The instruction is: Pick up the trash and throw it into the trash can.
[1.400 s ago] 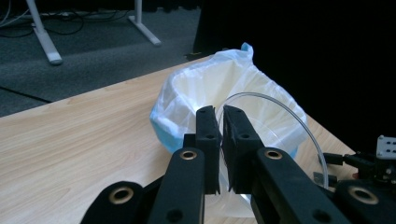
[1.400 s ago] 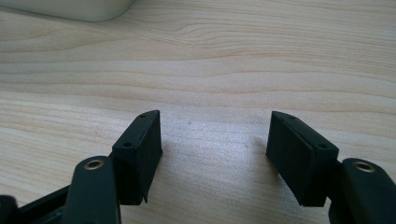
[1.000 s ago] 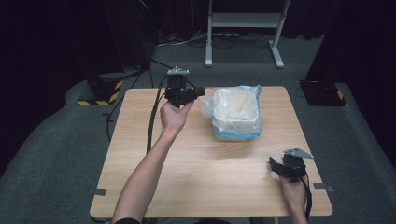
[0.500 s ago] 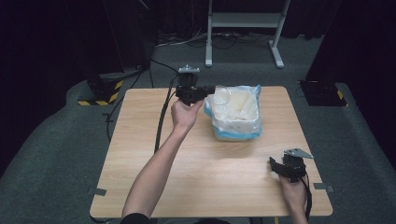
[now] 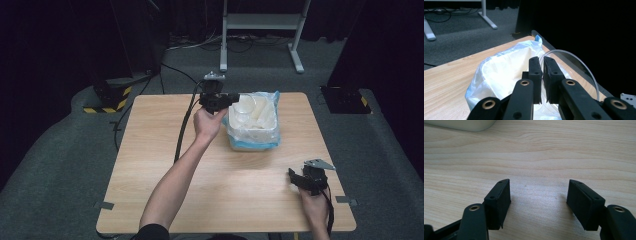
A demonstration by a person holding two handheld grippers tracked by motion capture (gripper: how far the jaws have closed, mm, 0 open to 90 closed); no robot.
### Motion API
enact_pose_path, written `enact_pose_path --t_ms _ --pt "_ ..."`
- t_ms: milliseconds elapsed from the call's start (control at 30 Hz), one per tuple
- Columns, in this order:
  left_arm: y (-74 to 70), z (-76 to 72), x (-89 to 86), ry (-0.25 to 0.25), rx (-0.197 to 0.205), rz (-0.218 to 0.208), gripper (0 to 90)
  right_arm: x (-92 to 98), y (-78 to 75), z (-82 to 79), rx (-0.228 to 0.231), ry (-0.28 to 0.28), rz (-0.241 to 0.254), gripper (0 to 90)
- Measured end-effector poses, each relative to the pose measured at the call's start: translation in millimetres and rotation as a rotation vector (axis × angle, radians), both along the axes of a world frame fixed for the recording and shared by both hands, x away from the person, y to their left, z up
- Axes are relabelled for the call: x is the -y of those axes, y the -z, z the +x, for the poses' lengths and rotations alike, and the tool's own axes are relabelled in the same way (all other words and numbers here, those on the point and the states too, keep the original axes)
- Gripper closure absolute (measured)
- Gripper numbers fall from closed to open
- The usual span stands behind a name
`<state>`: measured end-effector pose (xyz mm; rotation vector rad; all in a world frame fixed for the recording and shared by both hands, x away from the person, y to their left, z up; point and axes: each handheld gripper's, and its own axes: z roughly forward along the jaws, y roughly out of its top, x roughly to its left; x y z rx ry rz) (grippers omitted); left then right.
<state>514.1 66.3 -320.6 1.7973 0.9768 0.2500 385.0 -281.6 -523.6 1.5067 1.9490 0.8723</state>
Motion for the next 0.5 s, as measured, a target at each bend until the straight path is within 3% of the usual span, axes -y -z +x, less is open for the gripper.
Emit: enact_pose_path --t_ms 333,500 --pt "10.5 -1.0 0.2 -0.015 0.007 0.031 79.8 0.2 0.0 0.0 0.0 -0.001 -0.002 35.2" --pt "14.4 -5.7 -0.8 -0.019 0.024 0.078 74.5 0.1 0.0 0.0 0.0 0.0 -0.001 35.2"
